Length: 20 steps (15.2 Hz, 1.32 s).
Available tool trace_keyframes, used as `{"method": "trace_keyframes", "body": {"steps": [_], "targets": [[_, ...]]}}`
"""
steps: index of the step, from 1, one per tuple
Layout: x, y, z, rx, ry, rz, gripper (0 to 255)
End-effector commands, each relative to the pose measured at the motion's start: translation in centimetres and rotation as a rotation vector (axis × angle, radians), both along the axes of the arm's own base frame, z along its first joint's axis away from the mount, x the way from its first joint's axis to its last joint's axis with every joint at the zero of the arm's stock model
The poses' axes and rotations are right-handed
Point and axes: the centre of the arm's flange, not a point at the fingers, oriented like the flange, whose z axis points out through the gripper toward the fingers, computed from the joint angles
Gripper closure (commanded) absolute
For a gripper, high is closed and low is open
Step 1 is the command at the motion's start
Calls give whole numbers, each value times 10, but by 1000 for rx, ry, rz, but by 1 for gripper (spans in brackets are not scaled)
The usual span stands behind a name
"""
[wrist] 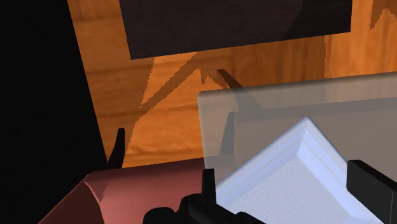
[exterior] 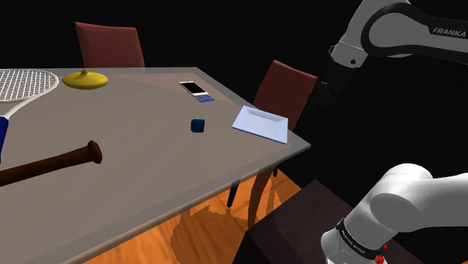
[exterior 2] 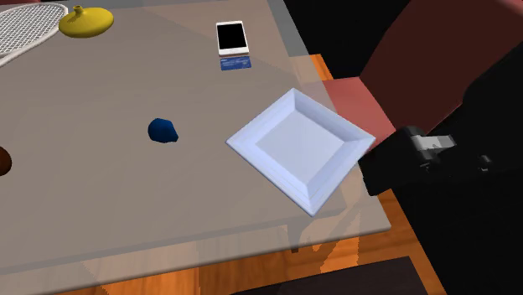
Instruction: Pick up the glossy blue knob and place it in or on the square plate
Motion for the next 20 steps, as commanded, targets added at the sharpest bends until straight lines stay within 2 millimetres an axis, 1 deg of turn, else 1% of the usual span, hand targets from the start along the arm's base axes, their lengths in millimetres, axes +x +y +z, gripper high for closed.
{"method": "trace_keyframes", "body": {"steps": [1,10,20], "targets": [[0,0,0,0,0,0,0],[67,99,-23,5,34,-58,0],[147,204,-51,11,72,-122,0]]}}
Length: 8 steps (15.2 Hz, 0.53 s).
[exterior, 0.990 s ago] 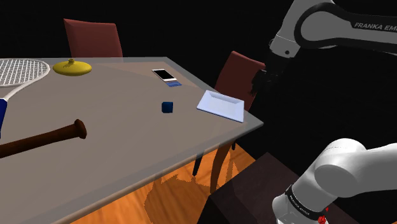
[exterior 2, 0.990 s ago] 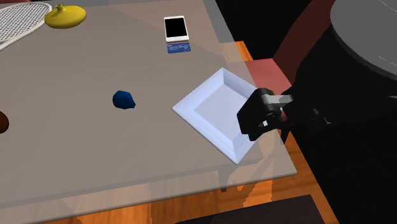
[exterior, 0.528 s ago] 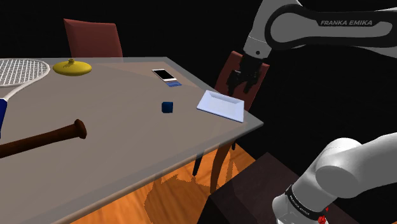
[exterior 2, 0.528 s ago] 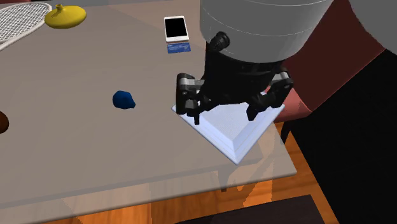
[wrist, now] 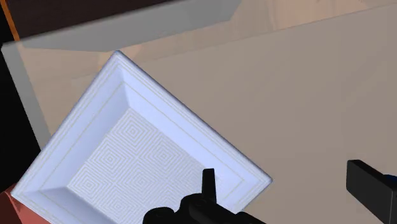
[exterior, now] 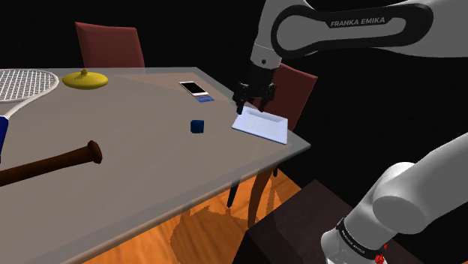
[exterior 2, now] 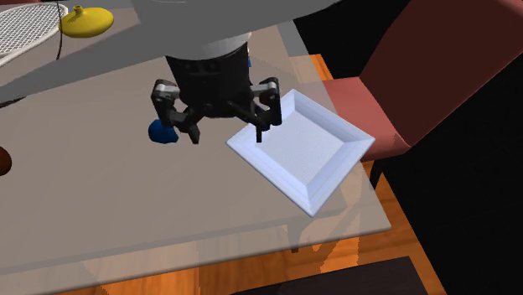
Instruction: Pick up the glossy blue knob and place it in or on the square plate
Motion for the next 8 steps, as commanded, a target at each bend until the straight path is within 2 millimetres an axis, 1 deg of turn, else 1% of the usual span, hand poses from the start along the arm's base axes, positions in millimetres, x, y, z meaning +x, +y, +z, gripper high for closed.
{"method": "trace_keyframes", "body": {"steps": [1,8], "targets": [[15,20,-7,2,8,-15,0],[75,90,-28,6,35,-60,0]]}}
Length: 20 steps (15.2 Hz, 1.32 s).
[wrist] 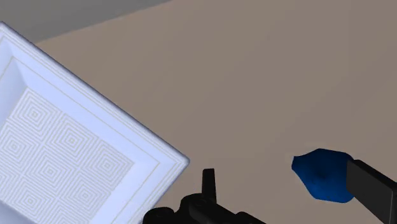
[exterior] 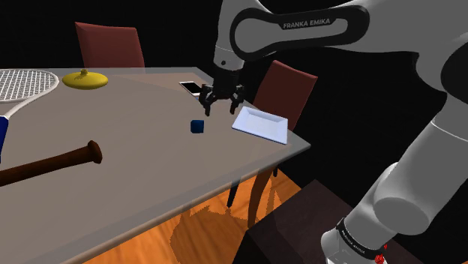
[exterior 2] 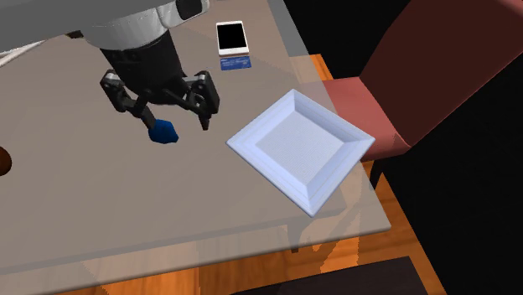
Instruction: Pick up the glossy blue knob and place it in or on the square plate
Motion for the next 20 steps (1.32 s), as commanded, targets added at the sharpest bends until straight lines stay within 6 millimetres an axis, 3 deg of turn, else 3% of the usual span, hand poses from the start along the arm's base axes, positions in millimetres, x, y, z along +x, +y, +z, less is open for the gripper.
{"method": "trace_keyframes", "body": {"steps": [1,5,13,20], "targets": [[18,19,-6,2,8,-15,0],[50,53,-18,4,22,-38,0],[49,54,-58,4,22,-38,0],[49,54,-58,4,22,-38,0]]}}
